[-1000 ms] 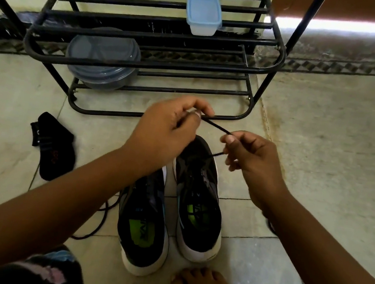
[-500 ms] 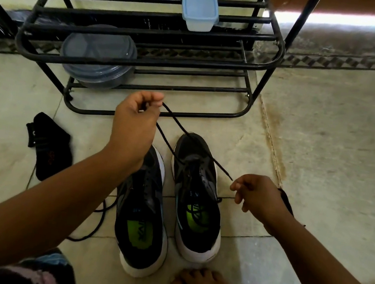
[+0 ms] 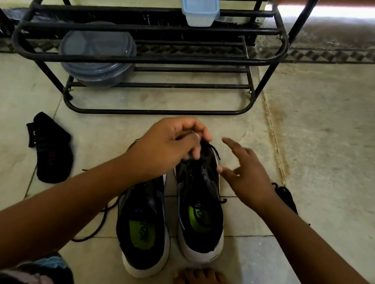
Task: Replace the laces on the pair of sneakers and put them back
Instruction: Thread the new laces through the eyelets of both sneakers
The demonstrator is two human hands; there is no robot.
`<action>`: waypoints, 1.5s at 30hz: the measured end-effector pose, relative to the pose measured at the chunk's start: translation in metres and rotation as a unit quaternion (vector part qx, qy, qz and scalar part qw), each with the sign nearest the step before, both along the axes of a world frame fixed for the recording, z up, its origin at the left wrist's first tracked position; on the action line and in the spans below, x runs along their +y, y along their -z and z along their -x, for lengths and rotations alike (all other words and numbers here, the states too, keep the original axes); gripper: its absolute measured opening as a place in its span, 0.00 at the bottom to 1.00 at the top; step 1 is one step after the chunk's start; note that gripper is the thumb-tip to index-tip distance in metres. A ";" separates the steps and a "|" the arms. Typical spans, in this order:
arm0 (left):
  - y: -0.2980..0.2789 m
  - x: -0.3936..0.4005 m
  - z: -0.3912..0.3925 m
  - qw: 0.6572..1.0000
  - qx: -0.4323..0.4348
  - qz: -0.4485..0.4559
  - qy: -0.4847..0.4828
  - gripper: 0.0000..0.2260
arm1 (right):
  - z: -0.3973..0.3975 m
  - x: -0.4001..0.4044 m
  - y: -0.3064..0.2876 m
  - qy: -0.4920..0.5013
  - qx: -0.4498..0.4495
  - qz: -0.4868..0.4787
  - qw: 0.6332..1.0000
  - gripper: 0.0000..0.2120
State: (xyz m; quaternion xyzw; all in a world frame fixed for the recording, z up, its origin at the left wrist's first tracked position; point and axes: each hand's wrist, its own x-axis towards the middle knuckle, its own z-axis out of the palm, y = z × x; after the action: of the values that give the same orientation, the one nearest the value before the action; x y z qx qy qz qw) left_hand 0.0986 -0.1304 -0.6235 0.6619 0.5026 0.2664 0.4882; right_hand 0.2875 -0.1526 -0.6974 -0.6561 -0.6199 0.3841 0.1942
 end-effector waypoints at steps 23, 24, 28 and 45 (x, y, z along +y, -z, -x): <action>0.011 0.017 0.031 0.929 -0.136 0.092 -0.330 0.06 | -0.021 -0.015 0.016 0.068 0.081 0.048 0.993 0.08; 0.012 0.017 0.031 0.929 -0.135 0.088 -0.333 0.07 | -0.021 -0.015 0.015 0.049 0.057 0.057 0.996 0.09; 0.018 0.022 0.031 0.937 -0.117 0.069 -0.322 0.08 | -0.022 -0.017 0.009 0.019 0.013 0.141 0.990 0.13; 0.025 0.002 0.004 0.995 0.047 0.083 0.034 0.06 | 0.013 0.015 -0.027 0.176 0.526 0.193 0.810 0.10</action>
State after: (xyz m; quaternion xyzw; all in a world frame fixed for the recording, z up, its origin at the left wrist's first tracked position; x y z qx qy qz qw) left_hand 0.0950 -0.1289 -0.6482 0.6472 0.5225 0.1758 0.5266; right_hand 0.2744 -0.1378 -0.6704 -0.4758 -0.2106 0.7413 0.4240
